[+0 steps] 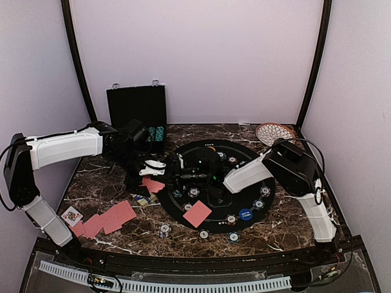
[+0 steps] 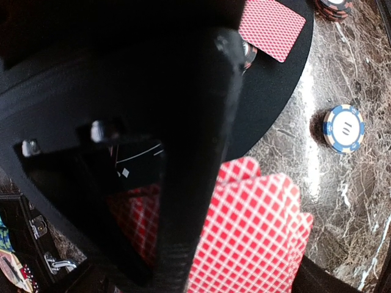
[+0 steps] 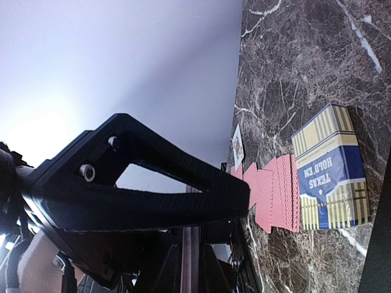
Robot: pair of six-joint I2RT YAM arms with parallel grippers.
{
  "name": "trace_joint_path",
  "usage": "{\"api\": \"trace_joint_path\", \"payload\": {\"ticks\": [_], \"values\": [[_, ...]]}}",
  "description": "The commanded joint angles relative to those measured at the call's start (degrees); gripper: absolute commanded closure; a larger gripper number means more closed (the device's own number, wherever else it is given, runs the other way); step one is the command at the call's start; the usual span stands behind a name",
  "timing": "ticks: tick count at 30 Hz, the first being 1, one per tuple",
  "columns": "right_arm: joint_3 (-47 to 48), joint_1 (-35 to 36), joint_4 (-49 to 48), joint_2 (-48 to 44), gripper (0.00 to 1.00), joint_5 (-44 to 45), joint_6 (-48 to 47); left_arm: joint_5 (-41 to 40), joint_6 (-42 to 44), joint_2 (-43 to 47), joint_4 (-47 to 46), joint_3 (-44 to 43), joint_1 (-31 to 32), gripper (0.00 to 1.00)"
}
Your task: Distribute texas hold em gaming equipment
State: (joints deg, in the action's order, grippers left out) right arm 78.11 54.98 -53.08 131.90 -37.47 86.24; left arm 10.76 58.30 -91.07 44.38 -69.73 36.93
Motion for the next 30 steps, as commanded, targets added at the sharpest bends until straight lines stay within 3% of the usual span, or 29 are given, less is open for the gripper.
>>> {"api": "trace_joint_path", "payload": {"ticks": [1, 7, 9, 12, 13, 19, 30], "values": [[0.79, 0.39, -3.09, -0.67, 1.0, -0.5, 0.34, -1.03, 0.36, -0.14, 0.2, -0.15, 0.28, 0.13], [0.45, 0.3, -3.03, -0.69, 1.0, -0.25, 0.33, -1.68, -0.28, -0.66, 1.04, -1.21, 0.29, 0.28], [0.76, 0.3, -2.75, -0.68, 1.0, -0.15, 0.25, -1.55, -0.57, -0.92, 1.36, -1.5, 0.33, 0.36], [1.35, 0.29, -2.04, -0.6, 1.0, -0.06, -0.01, -1.37, -1.28, -1.65, 1.9, -2.06, 0.31, 0.56], [1.61, 0.26, -1.85, -0.59, 1.0, -0.06, -0.07, -1.49, -1.4, -1.78, 2.13, -2.15, 0.28, 0.58], [2.57, 0.25, -0.05, -0.58, 0.93, 0.24, -0.59, -2.29, -1.6, -1.88, 1.86, -2.13, 0.32, 0.6], [2.88, 0.04, 6.54, -2.31, 0.66, 2.44, -3.77, -2.39, -2.45, -2.1, 2.24, -2.61, 0.26, 0.62]]}}
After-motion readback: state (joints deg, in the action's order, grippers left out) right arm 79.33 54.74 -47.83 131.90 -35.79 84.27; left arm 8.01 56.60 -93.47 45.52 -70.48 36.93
